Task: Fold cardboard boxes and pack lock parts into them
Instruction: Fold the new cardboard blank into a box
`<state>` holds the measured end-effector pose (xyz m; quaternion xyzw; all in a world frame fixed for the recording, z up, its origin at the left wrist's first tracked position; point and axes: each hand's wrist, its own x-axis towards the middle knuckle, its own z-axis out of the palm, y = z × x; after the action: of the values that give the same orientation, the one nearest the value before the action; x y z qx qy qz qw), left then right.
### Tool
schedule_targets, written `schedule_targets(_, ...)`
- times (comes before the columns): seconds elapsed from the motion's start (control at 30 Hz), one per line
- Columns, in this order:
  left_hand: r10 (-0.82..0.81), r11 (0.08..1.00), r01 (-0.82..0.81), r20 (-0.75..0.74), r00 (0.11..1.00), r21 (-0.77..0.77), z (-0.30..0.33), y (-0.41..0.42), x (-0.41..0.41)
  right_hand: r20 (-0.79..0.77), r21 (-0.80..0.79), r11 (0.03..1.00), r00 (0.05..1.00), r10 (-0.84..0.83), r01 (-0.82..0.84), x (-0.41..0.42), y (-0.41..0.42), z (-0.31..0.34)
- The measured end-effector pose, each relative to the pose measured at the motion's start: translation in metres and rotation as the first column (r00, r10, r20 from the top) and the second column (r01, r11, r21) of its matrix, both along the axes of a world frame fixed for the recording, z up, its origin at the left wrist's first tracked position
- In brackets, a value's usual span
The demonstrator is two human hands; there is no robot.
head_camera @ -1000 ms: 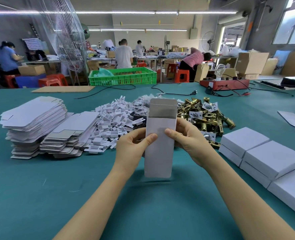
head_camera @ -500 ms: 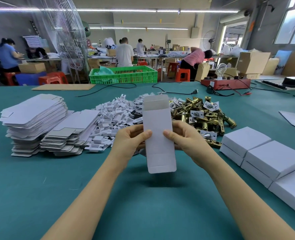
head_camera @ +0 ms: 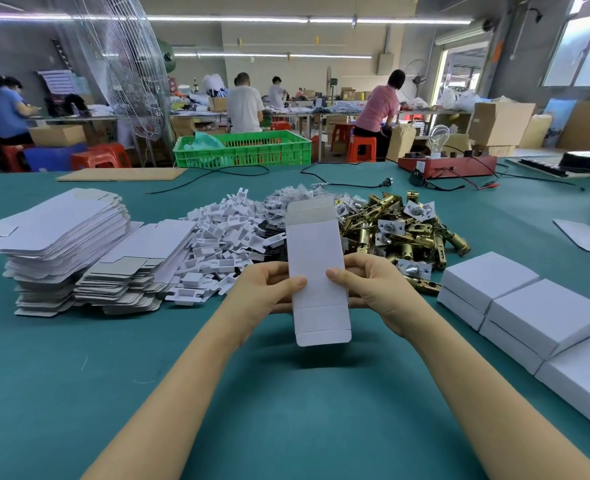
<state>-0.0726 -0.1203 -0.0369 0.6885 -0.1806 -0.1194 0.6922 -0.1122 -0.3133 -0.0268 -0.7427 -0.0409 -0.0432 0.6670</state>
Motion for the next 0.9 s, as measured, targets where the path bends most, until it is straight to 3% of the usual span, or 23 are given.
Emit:
schedule_targets(0.17,0.008,1.000,-0.009,0.076,0.997,0.015,0.002,0.000,-0.002,0.049,0.016,1.000,0.999,-0.019,0.018,0.000,0.001,0.000)
schedule_targets(0.43,-0.016,0.999,0.003,0.267,0.963,0.049,0.008,-0.013,-0.018,0.400,0.005,0.980,0.898,-0.183,0.197,-0.007,0.015,0.012)
schedule_targets(0.6,0.121,0.993,-0.114,0.340,0.933,-0.041,0.016,-0.018,-0.023,0.401,-0.003,0.984,0.901,-0.162,0.178,-0.009,0.025,0.007)
schedule_targets(0.9,0.106,0.993,-0.080,0.409,0.906,-0.082,0.012,-0.023,-0.027,0.459,0.046,0.962,0.850,-0.258,0.268,-0.005,0.026,-0.002)
